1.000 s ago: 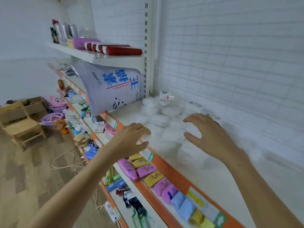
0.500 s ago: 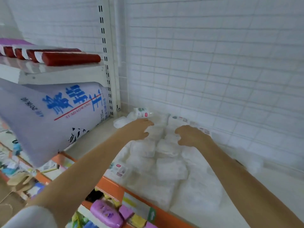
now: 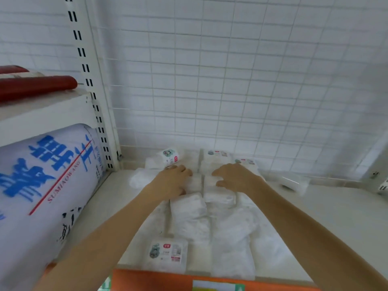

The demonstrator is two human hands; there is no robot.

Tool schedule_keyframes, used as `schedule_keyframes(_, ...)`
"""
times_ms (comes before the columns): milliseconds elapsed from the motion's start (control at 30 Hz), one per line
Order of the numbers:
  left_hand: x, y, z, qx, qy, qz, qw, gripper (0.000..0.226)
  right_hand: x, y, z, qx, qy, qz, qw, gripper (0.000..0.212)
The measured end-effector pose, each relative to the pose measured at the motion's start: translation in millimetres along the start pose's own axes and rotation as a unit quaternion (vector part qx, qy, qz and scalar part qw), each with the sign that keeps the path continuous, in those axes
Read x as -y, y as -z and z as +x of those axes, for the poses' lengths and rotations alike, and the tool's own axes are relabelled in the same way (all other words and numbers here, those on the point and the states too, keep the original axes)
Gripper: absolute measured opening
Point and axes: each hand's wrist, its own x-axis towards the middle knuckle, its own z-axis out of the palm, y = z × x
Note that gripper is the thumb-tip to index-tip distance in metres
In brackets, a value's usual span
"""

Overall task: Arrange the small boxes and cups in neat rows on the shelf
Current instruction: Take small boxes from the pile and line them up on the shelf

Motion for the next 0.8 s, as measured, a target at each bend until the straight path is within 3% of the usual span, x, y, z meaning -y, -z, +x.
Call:
schedule_keyframes(100,7,5,-5,0.007,0.006,-0.084,0.996,0.048,6,1,-5,-0.068,-0.001,0.011,0.998,0.032)
schedule_keyframes(233,17,7,-9,0.016,0.004,-0.142,0.99,0.043,7,2,-9,-0.102,-0.028,0.135,0.985,0.029)
schedule_keyframes(333,13,4,-12,-0.004,-0.019,-0.101,0.995,0.043,9,-2,-9,-0.036,-0.015,0.142,0.989,0.026)
schedule_keyframes(433,8,3,-12,-0.037,-0.034,-0.046,0.998,0.045,10,-2,-8,0.004,-0.025,0.133,0.991,0.044)
schedule_keyframes(600,6,5,-13,-0.037,-0.027,-0.045,0.998,0.045,12,-4,-10,-0.055,0.003,0.052,0.997,0.038)
schedule_keyframes(800,8,15,-16,-0.079,-0.012,-0.103,0.991,0.037,5,-4,-18,-0.109,-0.036,0.172,0.978,0.032)
